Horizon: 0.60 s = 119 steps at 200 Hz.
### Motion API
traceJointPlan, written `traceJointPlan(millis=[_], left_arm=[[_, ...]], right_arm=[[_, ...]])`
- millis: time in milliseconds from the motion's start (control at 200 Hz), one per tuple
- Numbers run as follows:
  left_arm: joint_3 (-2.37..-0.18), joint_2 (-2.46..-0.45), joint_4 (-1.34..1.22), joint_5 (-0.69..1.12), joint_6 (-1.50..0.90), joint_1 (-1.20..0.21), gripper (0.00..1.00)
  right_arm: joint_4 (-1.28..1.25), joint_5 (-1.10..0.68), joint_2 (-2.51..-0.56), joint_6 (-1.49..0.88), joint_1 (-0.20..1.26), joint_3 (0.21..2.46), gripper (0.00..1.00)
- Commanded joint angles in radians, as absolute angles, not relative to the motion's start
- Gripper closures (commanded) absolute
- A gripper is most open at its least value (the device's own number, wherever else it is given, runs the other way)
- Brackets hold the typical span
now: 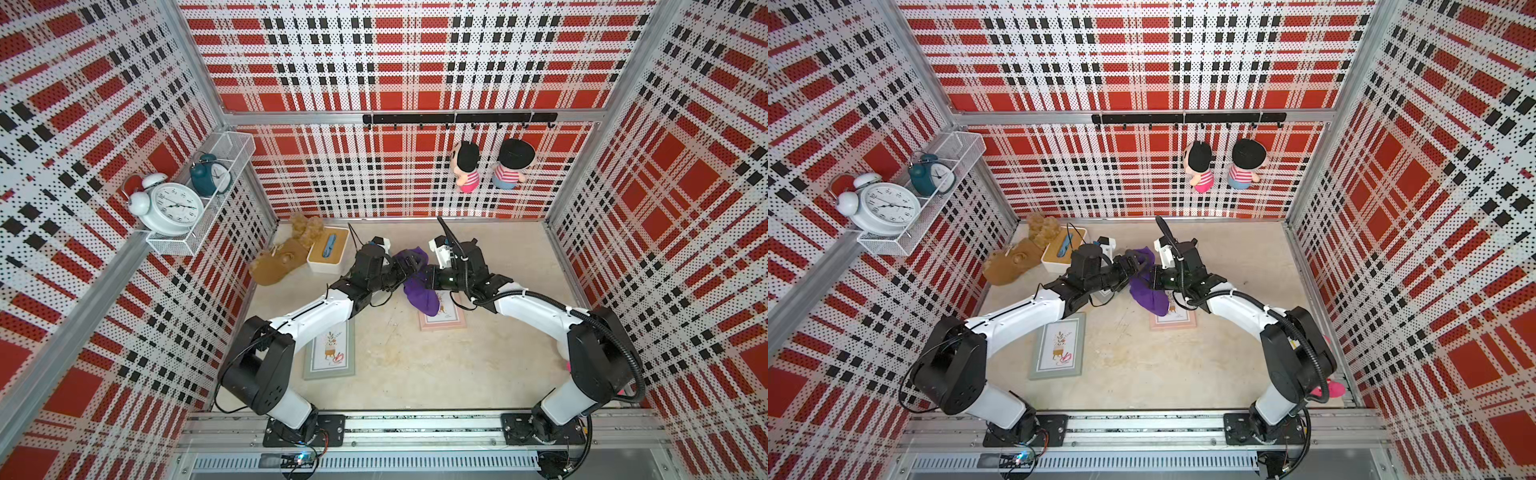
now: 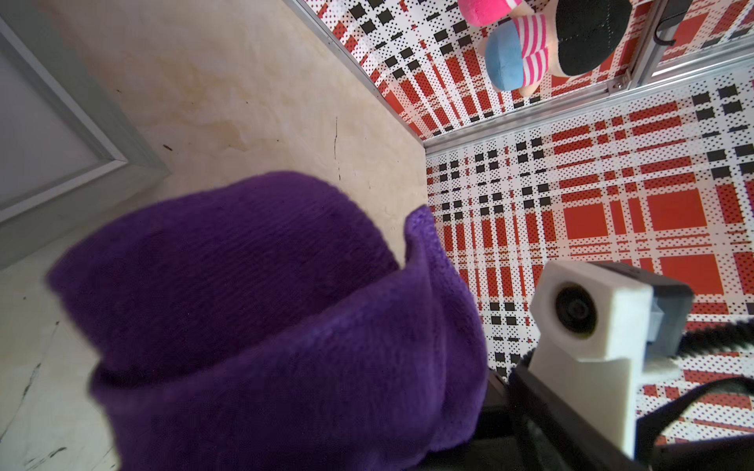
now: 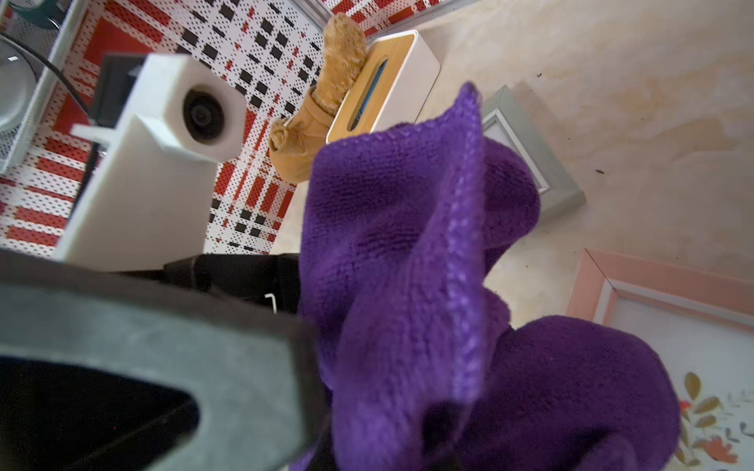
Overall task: Wipe the picture frame with a cloth
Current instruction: Adjust the cleaning item.
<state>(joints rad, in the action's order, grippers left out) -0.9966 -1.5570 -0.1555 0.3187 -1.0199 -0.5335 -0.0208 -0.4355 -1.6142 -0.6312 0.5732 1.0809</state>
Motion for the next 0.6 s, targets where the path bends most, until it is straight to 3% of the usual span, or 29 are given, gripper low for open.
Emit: traceJointPlan(millis=[0,125,421,501,591], left_arm=[[-1.008,-1.548,-0.147,0.346,-0.981,-0.531,0.03],[-1.018,-1.561,-0.147,0.36,-0.955,-0.55,0.04],[-1.028,-1.588,-0.144,0.392,-0.94,-0.56,0.17],[-1.033,-1.592,-0.135,0.394,-0.936,-0.56,0.32],[-1.025,-1.583,-0.141,0.385,-0.936,-0.554,0.58]], right_arm=[[0.046,-0.429,-1.597,-0.483,0.58,1.11,1.0],[0.041,-0.458,-1.588,-0.437,0.583,1.105,1.0],[0.038,-0.529,-1.579,-0.366,0.592,1.105,1.0],[0.064,-0.522,-1.585,-0.349,0.592,1.113,1.0],[0.086,-0.49,-1.571,-0.338,0.592,1.112,0.97]])
